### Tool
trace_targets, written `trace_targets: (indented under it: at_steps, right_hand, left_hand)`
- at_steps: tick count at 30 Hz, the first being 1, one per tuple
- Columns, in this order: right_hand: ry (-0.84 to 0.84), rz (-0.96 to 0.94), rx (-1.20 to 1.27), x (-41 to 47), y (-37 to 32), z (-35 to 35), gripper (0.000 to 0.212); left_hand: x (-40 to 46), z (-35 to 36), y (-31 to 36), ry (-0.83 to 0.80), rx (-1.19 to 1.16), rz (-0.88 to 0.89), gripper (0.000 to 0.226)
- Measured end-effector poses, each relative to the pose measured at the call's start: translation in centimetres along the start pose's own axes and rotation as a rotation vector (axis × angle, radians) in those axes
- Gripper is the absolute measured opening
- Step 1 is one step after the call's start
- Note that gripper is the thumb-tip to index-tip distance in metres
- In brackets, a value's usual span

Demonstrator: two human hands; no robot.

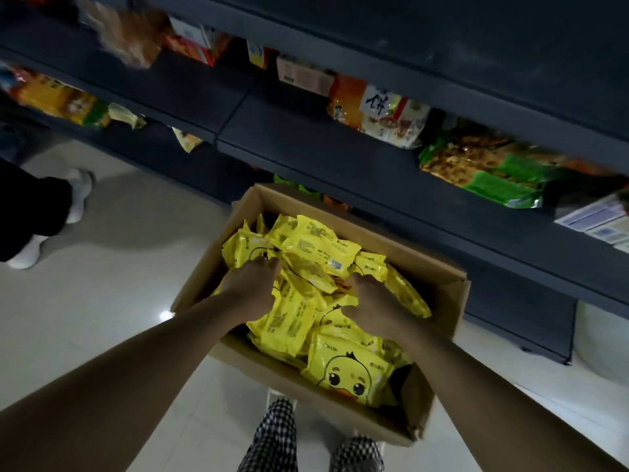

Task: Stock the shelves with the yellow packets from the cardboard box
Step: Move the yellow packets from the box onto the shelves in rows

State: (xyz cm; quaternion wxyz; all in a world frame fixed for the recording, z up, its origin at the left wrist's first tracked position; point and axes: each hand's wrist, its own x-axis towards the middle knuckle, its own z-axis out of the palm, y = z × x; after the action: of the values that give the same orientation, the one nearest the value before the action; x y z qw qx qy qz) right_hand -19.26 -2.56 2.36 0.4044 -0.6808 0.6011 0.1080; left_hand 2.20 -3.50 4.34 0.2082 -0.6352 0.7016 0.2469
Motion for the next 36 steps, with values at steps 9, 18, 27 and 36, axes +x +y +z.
trace_targets:
  at_steps: [9, 18, 27, 36]
  right_hand:
    - [0.216, 0.000, -0.042, 7.4, -4.9, 3.9, 0.045]
    - [0.293, 0.066, -0.004, 7.3, -2.0, 3.0, 0.031]
    - [0.304, 0.389, 0.474, 3.1, 4.6, 0.4, 0.054]
    - [0.501, 0.337, 0.422, 4.8, 5.1, 0.7, 0.056]
  left_hand:
    - [3.7, 2.4, -4.7, 0.078, -0.104, 0.091, 0.049]
    - [5.9, 4.4, -4.8, 0.227, -0.146, 0.214, 0.055]
    - [8.5, 3.2, -2.4, 0.174, -0.094, 0.313, 0.028]
    - [11.9, 3.1, -1.3, 0.098, -0.195, 0.248, 0.021]
